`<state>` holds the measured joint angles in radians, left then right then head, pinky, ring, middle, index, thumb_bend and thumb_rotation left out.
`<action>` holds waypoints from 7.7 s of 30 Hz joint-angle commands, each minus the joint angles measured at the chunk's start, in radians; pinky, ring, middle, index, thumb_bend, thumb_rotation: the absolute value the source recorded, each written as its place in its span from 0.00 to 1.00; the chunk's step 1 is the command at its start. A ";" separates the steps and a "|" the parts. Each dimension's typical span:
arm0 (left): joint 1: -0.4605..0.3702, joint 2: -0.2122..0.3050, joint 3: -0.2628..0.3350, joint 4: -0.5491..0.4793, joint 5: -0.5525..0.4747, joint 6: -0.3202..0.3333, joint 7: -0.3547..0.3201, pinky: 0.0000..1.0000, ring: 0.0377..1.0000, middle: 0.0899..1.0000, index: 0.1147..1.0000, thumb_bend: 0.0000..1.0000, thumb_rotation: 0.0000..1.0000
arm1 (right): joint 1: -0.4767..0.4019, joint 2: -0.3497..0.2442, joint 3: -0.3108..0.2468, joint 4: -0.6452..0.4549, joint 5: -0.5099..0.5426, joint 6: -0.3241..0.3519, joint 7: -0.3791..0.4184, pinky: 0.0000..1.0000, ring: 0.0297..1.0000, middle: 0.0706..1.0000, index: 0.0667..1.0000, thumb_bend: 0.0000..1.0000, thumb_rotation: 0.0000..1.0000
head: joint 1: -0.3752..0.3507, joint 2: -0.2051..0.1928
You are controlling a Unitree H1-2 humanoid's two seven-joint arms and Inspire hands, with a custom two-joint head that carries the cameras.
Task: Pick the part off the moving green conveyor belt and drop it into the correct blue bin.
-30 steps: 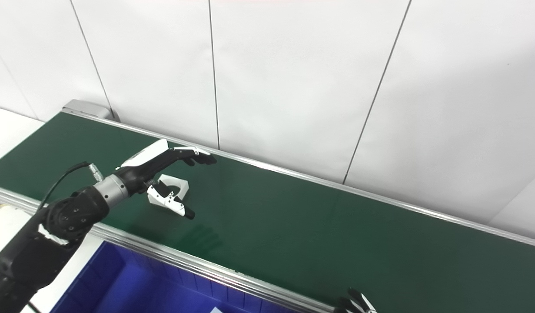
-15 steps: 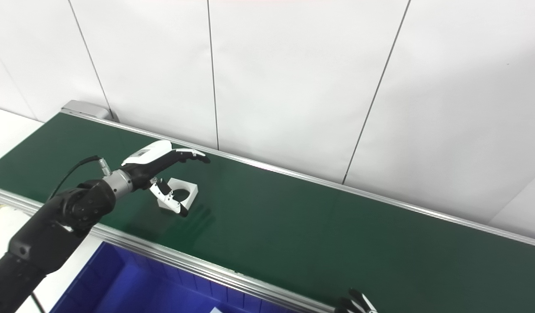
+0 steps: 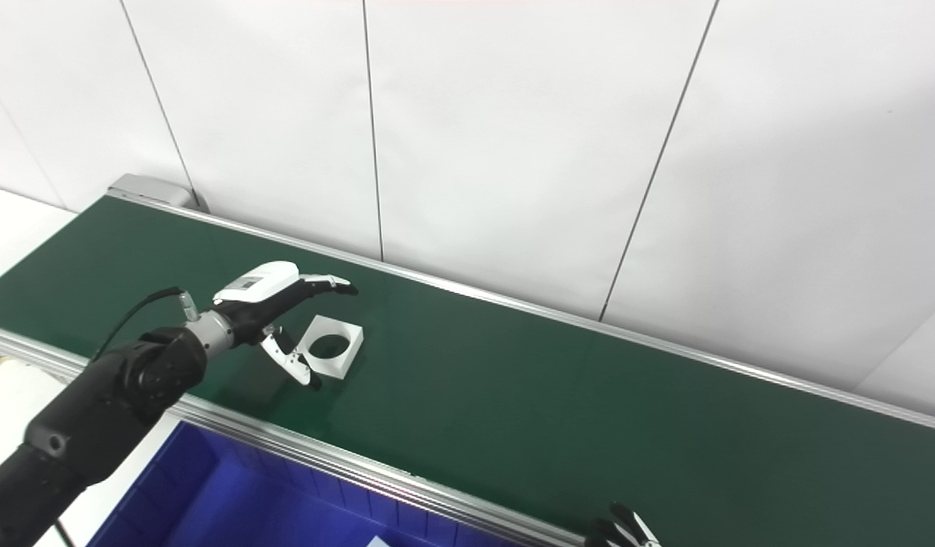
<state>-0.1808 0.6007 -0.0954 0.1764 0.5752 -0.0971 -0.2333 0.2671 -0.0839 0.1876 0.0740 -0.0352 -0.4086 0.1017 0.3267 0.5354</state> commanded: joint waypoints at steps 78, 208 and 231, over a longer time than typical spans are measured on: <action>0.087 -0.035 0.066 -0.396 -0.061 0.013 0.065 0.65 0.55 0.43 0.44 0.52 0.00 | 0.010 0.011 -0.002 -0.043 0.011 -0.060 0.005 0.63 0.70 0.76 0.84 0.71 0.58 | -0.024 0.025; 0.611 -0.180 0.128 -0.398 -0.293 -0.075 0.053 0.90 0.94 0.95 0.98 1.00 1.00 | 0.009 -0.020 -0.060 -0.236 0.077 0.075 0.045 0.62 0.69 0.74 0.82 0.71 0.54 | 0.000 0.305; 0.406 -0.422 -0.087 -0.510 -0.555 -0.100 -0.019 0.80 0.84 0.85 0.91 0.96 0.88 | 0.020 0.005 -0.036 -0.152 0.039 0.000 0.043 0.62 0.69 0.74 0.83 0.72 0.51 | -0.247 0.187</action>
<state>0.2384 0.1938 -0.1750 -0.3289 0.0341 -0.1700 -0.2563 0.2850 -0.0903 0.1456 -0.0656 0.0058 -0.3450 0.1457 0.1045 0.7272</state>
